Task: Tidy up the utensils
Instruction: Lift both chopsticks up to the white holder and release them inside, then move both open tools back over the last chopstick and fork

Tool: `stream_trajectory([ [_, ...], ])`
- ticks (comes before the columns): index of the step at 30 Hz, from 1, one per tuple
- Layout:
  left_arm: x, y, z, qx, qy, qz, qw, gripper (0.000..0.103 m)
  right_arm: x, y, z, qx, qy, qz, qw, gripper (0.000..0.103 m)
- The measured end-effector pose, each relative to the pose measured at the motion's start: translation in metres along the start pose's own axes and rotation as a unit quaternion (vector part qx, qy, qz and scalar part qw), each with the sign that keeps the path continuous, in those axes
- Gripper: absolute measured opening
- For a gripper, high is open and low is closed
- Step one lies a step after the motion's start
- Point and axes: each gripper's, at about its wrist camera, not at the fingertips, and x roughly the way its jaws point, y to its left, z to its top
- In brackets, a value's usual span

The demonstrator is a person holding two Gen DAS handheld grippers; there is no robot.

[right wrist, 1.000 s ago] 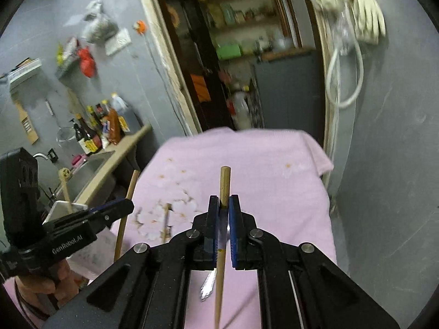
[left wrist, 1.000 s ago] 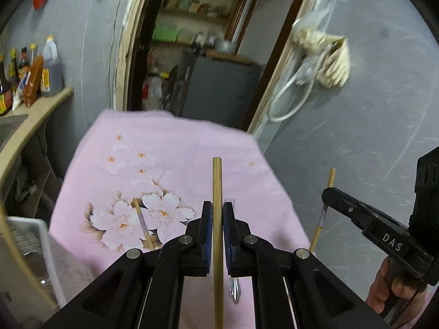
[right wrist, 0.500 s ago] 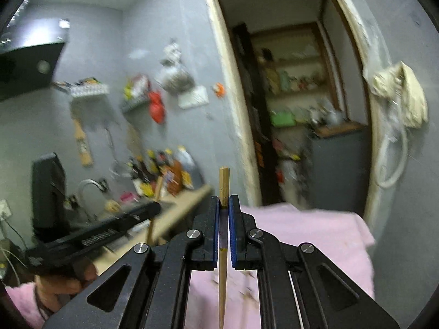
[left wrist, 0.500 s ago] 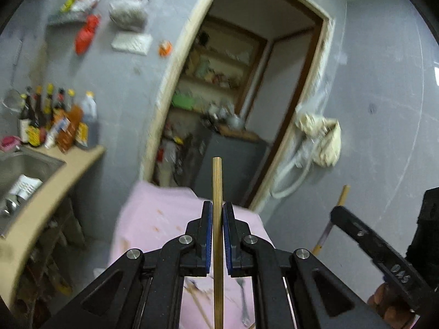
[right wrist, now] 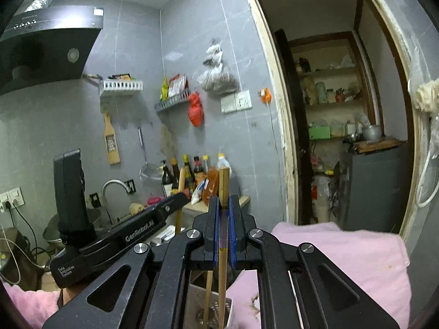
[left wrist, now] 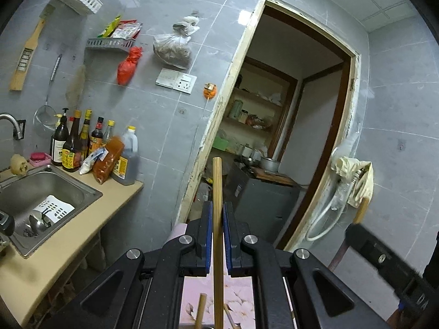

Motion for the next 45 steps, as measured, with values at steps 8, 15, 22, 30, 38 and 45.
stream_trajectory([
  [8,0.004,0.009,-0.018,0.016,-0.016,0.018,0.9996,0.008,0.015,-0.001,-0.024,-0.009,0.021,0.005,1.000,0.006],
  [15,0.003,0.010,-0.030,0.029,-0.006,0.019,0.9994,0.008,0.024,-0.005,-0.049,-0.004,0.050,0.005,0.999,0.006],
  [22,-0.007,0.008,-0.044,0.045,0.032,0.002,0.9985,0.008,0.020,-0.010,-0.068,0.005,0.074,0.010,0.997,0.006],
  [30,-0.021,0.013,-0.053,0.041,0.082,-0.031,0.9953,0.008,0.009,-0.013,-0.069,0.020,0.080,0.011,0.997,0.016],
  [38,-0.044,0.008,-0.049,0.027,0.088,-0.045,0.9948,0.050,-0.027,-0.025,-0.049,0.040,0.043,-0.034,0.998,0.065],
  [45,-0.064,-0.019,-0.038,0.041,0.061,-0.038,0.9965,0.068,-0.073,-0.040,-0.031,0.026,-0.004,-0.114,0.993,0.096],
])
